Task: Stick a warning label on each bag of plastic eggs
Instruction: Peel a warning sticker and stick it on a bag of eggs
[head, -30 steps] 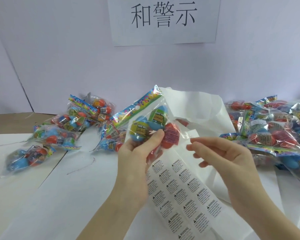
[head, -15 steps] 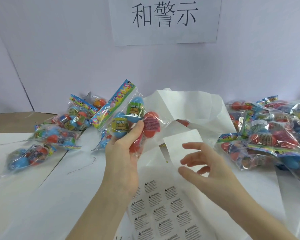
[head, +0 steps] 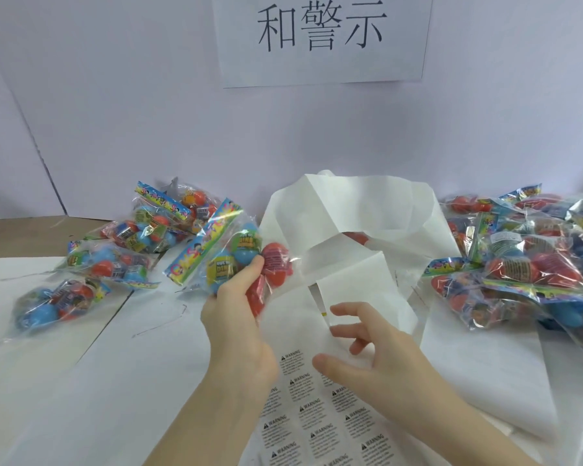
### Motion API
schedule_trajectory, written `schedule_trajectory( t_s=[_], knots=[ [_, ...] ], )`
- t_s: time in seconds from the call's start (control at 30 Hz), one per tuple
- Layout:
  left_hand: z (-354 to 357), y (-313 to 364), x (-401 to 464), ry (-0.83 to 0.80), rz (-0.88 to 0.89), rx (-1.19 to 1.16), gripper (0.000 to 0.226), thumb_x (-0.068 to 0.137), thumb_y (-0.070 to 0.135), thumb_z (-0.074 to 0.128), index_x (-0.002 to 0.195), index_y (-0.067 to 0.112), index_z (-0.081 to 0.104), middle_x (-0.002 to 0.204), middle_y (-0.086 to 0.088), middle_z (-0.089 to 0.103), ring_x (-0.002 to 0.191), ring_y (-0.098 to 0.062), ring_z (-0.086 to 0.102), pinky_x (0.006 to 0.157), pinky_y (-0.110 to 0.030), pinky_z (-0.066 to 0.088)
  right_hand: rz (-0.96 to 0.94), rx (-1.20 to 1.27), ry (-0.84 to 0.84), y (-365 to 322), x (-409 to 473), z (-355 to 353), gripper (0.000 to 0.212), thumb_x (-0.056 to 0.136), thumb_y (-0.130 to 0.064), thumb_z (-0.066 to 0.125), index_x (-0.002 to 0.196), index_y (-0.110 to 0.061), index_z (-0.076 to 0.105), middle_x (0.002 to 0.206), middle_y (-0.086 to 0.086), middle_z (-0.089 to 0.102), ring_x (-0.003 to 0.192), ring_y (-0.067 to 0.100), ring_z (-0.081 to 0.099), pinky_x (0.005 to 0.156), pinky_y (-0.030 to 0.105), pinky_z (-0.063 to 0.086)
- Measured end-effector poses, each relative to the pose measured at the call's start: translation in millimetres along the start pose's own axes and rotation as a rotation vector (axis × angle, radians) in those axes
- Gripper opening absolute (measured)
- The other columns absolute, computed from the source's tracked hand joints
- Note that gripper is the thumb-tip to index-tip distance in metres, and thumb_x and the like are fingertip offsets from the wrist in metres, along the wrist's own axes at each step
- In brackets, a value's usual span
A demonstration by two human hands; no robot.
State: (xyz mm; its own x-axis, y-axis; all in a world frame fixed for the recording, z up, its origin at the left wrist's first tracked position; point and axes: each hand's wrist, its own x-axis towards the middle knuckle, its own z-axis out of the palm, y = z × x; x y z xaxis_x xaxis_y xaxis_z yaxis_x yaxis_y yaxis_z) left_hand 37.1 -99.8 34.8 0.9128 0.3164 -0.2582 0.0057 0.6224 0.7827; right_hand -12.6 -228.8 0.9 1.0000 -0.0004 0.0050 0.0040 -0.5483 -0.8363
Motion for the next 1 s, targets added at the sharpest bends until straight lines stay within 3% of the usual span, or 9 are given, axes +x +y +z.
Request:
schedule_trajectory(
  t_s=[0.1,0.27,0.33,0.43,0.57,0.67,0.8,0.93,1.0],
  knots=[
    [0.0,-0.4,1.7,0.019,-0.033,0.002,0.009,0.078,0.015,0.069,0.079,0.022,0.064,0.071,0.011,0.068,0.047,0.004,0.059,0.051,-0.014,0.046,0.010,0.122,-0.019,-1.9,-0.2,1.0,0.047,0.073,-0.023,0.074,0.106,-0.042,0.046,0.096,-0.020,0.060,0.078,-0.010,0.048,0.064,0.006,0.037],
    [0.8,4.7,-1.6,-0.067,0.041,-0.011,0.010,0.081,0.009,0.067,0.087,0.018,0.067,0.063,0.013,0.068,0.050,0.003,0.060,0.043,-0.007,0.043,-0.030,0.517,0.067,-7.9,0.1,-6.6,0.039,0.075,0.010,0.066,0.094,-0.024,0.063,0.065,-0.008,0.066,0.061,0.003,0.057,0.062,0.015,0.045],
    [2.8,9.5,-4.6,-0.113,0.094,-0.055,0.020,0.080,0.009,0.066,0.101,0.012,0.067,0.074,0.007,0.069,0.057,0.000,0.061,0.051,-0.010,0.047,-0.043,0.574,0.172,-8.1,1.5,-15.0,0.037,0.082,0.010,0.060,0.090,-0.025,0.065,0.066,-0.009,0.063,0.063,0.011,0.057,0.063,0.025,0.047],
    [5.4,17.2,-9.0,-0.200,0.182,-0.058,0.048,0.070,0.014,0.067,0.116,0.000,0.061,0.095,-0.003,0.066,0.082,-0.013,0.060,0.071,-0.020,0.045,-0.106,0.578,0.332,-7.7,2.5,-28.5,0.039,0.087,0.008,0.055,0.085,-0.029,0.067,0.066,-0.015,0.058,0.058,0.006,0.053,0.055,0.020,0.043],
    [5.2,20.4,-17.8,-0.403,0.186,-0.025,0.030,0.054,0.019,0.065,0.084,0.015,0.067,0.081,0.003,0.070,0.075,-0.010,0.064,0.068,-0.021,0.052,-0.143,0.539,0.474,-6.9,1.7,-34.8,0.048,0.091,0.003,0.052,0.076,-0.038,0.070,0.058,-0.009,0.054,0.061,0.019,0.046,0.062,0.035,0.038],
    [1.3,21.6,-19.0,-0.538,0.113,-0.019,0.031,0.048,0.023,0.069,0.078,0.016,0.068,0.079,0.002,0.070,0.070,-0.009,0.065,0.071,-0.029,0.049,-0.142,0.490,0.528,-6.2,1.0,-35.5,0.046,0.093,-0.002,0.048,0.074,-0.036,0.072,0.052,-0.013,0.050,0.056,0.015,0.043,0.059,0.029,0.037],
    [-2.1,23.8,-17.1,-0.698,-0.033,-0.002,0.032,0.047,0.014,0.074,0.079,0.017,0.073,0.085,-0.002,0.071,0.077,-0.014,0.067,0.081,-0.045,0.048,-0.158,0.480,0.555,-8.2,-0.3,-38.1,0.044,0.094,-0.001,0.047,0.070,-0.029,0.071,0.070,-0.026,0.063,0.062,0.001,0.050,0.067,0.025,0.038],
    [-2.5,24.6,-13.3,-0.713,-0.033,0.045,0.034,0.044,0.006,0.073,0.075,0.019,0.073,0.084,0.001,0.070,0.077,-0.012,0.066,0.090,-0.051,0.046,-0.212,0.470,0.572,-10.5,-0.2,-37.6,0.046,0.092,0.003,0.047,0.072,-0.032,0.070,0.092,-0.021,0.065,0.083,-0.008,0.056,0.071,0.009,0.040],
    [-3.5,27.7,-11.2,-0.714,-0.039,0.018,0.031,0.044,0.010,0.074,0.074,0.020,0.074,0.085,0.001,0.070,0.082,-0.013,0.063,0.087,-0.050,0.047,-0.223,0.487,0.594,-9.2,0.2,-38.4,0.045,0.092,0.003,0.047,0.074,-0.032,0.070,0.091,-0.019,0.064,0.080,-0.006,0.055,0.070,0.011,0.039]
  ],
)
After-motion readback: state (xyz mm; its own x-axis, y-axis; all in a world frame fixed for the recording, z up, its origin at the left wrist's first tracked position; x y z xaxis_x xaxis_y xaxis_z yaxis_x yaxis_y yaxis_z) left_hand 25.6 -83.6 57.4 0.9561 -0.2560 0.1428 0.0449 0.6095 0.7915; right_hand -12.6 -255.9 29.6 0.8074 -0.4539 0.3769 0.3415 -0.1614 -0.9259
